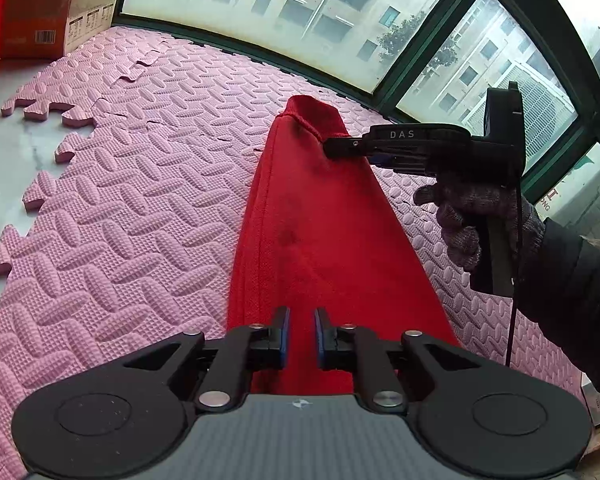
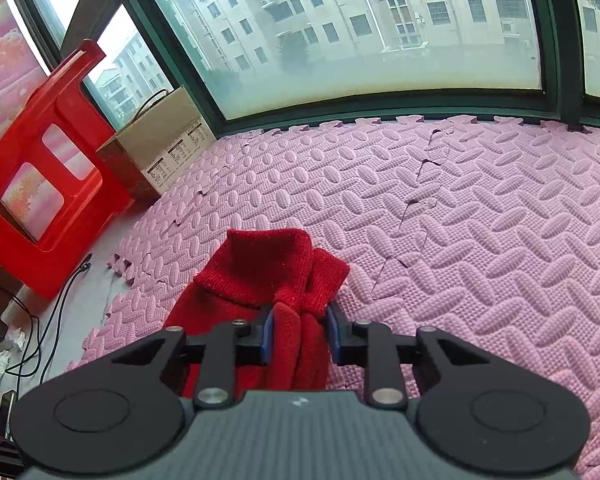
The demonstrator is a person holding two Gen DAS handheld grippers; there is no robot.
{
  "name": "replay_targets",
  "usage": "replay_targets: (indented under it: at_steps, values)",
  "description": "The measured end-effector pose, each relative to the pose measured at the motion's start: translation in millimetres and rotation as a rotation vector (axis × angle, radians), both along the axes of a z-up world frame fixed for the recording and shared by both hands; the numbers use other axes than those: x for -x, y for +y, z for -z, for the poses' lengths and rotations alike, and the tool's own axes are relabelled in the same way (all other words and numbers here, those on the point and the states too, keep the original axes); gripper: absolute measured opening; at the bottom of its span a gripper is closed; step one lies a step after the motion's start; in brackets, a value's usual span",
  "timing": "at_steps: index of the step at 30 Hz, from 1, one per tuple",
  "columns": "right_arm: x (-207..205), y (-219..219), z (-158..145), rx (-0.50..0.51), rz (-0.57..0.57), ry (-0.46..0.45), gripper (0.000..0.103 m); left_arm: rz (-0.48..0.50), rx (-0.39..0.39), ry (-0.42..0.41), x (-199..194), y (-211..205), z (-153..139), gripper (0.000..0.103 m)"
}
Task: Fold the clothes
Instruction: 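Grasp the opposite end of the red strip with the right gripper, then lift the strip end with the right gripper and carry it onto the left gripper's end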
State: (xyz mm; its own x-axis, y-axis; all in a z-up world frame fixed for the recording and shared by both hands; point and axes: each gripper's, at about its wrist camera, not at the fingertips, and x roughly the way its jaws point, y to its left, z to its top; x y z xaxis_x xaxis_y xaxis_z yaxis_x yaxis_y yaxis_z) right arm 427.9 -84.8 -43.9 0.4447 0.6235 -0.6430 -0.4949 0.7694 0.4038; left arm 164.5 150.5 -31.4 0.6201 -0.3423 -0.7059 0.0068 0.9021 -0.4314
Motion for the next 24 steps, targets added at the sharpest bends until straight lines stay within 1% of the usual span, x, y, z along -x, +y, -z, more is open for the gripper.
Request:
replay_targets:
  at_steps: [4, 8, 13, 16, 19, 21, 24]
  values:
    - [6, -1, -15, -0.011, -0.024, -0.034, 0.022, -0.004, 0.000, -0.013, -6, -2, -5, 0.016]
    - [7, 1, -20, 0.002, -0.042, -0.049, 0.022, -0.023, 0.006, -0.017, -26, -5, -5, 0.016]
    - [8, 0, -22, -0.008, -0.045, -0.054, 0.022, -0.048, -0.013, 0.022, -46, -2, 8, 0.015]
    - [13, -1, -31, -0.019, -0.058, -0.071, 0.022, -0.049, -0.002, 0.017, -45, -2, 4, 0.015]
    - [17, 1, -39, -0.018, -0.074, -0.089, 0.022, 0.011, 0.015, -0.008, -37, -18, -6, 0.015]
    - [20, 2, -43, -0.017, -0.085, -0.100, 0.022, 0.064, 0.037, -0.006, -35, -34, -10, 0.015]
    - [24, 4, -50, -0.015, -0.098, -0.115, 0.022, 0.146, 0.022, -0.012, -36, -64, -10, 0.015]
